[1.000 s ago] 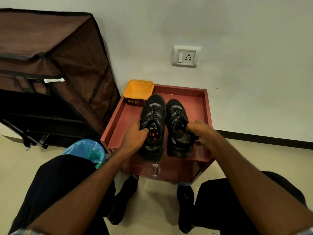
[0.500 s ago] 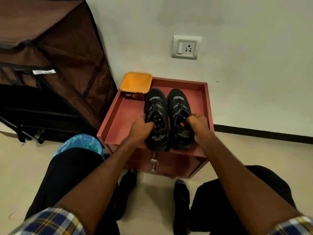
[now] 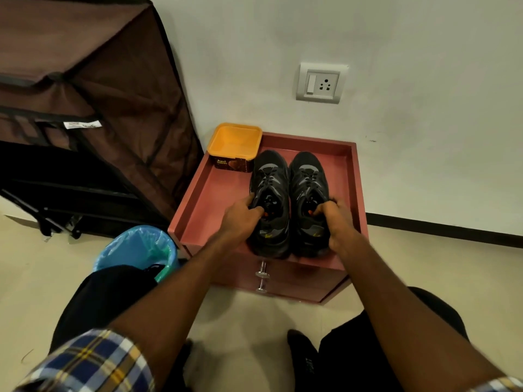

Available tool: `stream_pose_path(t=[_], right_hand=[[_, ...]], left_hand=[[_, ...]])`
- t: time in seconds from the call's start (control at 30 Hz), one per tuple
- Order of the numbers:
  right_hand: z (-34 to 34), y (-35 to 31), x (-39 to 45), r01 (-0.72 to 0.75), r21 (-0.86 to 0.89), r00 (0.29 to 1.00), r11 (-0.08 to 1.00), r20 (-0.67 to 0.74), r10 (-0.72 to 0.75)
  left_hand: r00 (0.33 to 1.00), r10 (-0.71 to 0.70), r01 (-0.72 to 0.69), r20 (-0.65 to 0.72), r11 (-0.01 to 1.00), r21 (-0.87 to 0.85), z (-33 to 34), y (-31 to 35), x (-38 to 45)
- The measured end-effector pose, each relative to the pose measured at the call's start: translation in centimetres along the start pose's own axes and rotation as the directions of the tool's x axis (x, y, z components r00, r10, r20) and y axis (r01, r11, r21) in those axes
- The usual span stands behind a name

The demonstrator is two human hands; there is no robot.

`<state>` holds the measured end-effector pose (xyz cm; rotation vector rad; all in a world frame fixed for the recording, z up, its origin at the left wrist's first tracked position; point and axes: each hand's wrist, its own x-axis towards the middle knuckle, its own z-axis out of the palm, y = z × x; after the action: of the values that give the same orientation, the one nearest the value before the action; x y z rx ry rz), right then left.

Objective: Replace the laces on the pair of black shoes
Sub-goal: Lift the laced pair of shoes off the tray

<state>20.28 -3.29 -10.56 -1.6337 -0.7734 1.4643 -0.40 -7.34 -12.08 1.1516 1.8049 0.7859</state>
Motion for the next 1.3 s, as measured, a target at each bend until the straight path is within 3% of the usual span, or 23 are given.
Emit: stream_pose_path(t=[0.1, 0.37, 0.6, 0.87, 1.07, 1.3], right_hand=[[0.4, -0.2, 0.1, 0.009, 0.033, 1.0, 0.999, -0.025, -0.008], [0.5, -0.7, 2.4, 0.009, 0.141, 0.99, 0.99, -0.14, 0.011], [2.0, -6.8, -0.5, 0.121, 0.261, 0.977, 0.958, -0.203, -0.068], [6.9, -23.6, -11.1, 0.194, 0.204, 0.974, 0.96, -0.155, -0.164], [11.9, -37.1, -21.8, 0.13, 0.203, 0.992, 0.971, -0.026, -0.127], [20.2, -44.7, -27.5, 0.165, 0.146, 0.986, 0.975, 0.004, -0.167]], left_hand=[[0.999, 0.028, -0.025, 0.045, 0.997, -0.069, -0.4, -0.3, 0.1], [0.994, 0.107, -0.101, 0.01, 0.964, -0.246, 0.2, -0.8, 4.0], [0.977, 0.191, -0.209, -0.092, 0.942, -0.261, -3.0, 6.0, 3.7], [0.974, 0.139, -0.201, -0.178, 0.895, -0.399, -15.5, 21.3, -1.1], [0.97, 0.075, -0.183, -0.233, 0.855, -0.486, -28.1, 30.3, -6.5], [0.934, 0.092, -0.25, -0.344, 0.857, -0.45, -40.4, 36.3, -10.5]])
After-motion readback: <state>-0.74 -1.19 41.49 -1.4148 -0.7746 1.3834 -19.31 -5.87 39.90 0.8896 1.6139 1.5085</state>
